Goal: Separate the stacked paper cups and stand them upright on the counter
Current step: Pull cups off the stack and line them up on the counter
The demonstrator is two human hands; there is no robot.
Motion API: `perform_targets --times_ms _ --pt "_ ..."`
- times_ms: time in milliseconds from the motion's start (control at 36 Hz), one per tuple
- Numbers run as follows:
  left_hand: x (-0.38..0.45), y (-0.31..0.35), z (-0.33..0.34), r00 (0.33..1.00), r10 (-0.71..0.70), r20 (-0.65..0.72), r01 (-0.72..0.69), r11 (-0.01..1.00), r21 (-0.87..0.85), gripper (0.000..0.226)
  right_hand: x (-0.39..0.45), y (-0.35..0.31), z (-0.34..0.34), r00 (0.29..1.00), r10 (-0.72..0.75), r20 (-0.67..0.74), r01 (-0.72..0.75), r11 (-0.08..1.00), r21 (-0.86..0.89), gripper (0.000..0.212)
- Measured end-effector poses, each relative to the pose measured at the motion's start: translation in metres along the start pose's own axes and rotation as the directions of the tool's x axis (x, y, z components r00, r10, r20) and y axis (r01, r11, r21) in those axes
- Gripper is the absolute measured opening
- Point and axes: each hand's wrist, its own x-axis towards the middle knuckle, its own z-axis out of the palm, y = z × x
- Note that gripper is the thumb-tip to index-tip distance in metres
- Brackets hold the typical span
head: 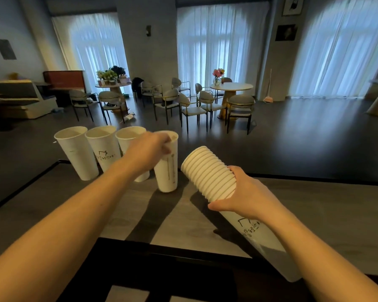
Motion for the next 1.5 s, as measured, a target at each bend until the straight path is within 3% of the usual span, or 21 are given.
perform_targets --times_ms 139,306,472,583,611,667,722,750,806,944,1056,1139,1250,1361,1500 --pt "0.008 -0.008 0.018 0.995 0.067 -0.076 -0.057 0.99 0.126 0.017 0.004 0.0 0.002 1.0 -0.022 -0.002 0.022 0.999 0.03 0.11" --pt "0.02 -0.017 0.017 0.996 0.072 -0.048 -0.063 0.983 0.174 0.02 0.01 -0.002 0.003 1.0 -0.012 -0.019 0.013 0.998 0.057 0.11" --pt "0.022 -0.019 0.016 0.999 0.049 -0.022 -0.047 0.995 0.087 0.034 0.011 -0.002 0.003 1.0 -0.014 -0.027 0.016 0.997 0.072 0.108" --pt "0.016 -0.003 0.007 0.973 0.071 -0.218 -0.093 0.992 -0.09 0.039 0.009 -0.003 0.002 0.999 -0.023 -0.043 0.027 0.996 0.084 0.107" --pt "0.012 0.006 0.003 0.981 0.047 -0.189 -0.087 0.974 -0.209 0.036 0.009 -0.003 0.002 0.999 -0.027 -0.045 0.031 0.996 0.087 0.107" --pt "0.005 0.026 -0.007 0.997 0.041 0.062 -0.007 0.88 -0.474 0.037 0.008 -0.003 0.001 0.998 -0.034 -0.051 0.038 0.995 0.09 0.107" --pt "-0.002 0.039 -0.015 0.936 0.093 0.339 0.153 0.762 -0.63 0.039 0.006 -0.003 0.0 0.997 -0.039 -0.062 0.044 0.996 0.081 0.108" --pt "-0.005 0.04 -0.017 0.901 0.123 0.415 0.199 0.735 -0.648 0.036 0.005 -0.002 0.0 0.997 -0.039 -0.067 0.044 0.997 0.066 0.109" --pt "-0.007 0.041 -0.02 0.873 0.168 0.458 0.204 0.727 -0.655 0.027 0.002 0.0 -0.001 0.996 -0.036 -0.084 0.038 0.999 0.027 0.111" --pt "-0.006 0.05 -0.024 0.881 0.138 0.453 0.256 0.665 -0.701 0.021 -0.004 0.007 -0.008 0.994 -0.048 -0.101 0.046 0.999 -0.018 0.115" --pt "-0.004 0.06 -0.03 0.93 0.018 0.366 0.242 0.719 -0.651 0.022 -0.011 0.014 -0.016 0.995 -0.038 -0.096 0.035 0.999 -0.035 0.119" --pt "0.003 0.062 -0.038 0.985 -0.116 0.129 0.171 0.775 -0.609 0.03 -0.015 0.023 -0.023 0.995 -0.006 -0.102 -0.001 0.998 -0.065 0.124" --pt "0.016 0.057 -0.041 0.971 -0.175 -0.163 0.078 0.877 -0.473 0.028 -0.017 0.038 -0.034 0.989 0.071 -0.128 -0.087 0.988 -0.124 0.118" --pt "0.015 0.067 -0.012 0.999 0.019 -0.036 -0.026 0.98 -0.199 0.018 -0.017 0.049 -0.037 0.987 0.083 -0.135 -0.099 0.988 -0.122 0.115" --pt "0.017 0.072 0.033 0.988 0.152 0.042 -0.156 0.98 0.126 0.025 -0.017 0.049 -0.038 0.991 0.068 -0.116 -0.075 0.995 -0.063 0.12"
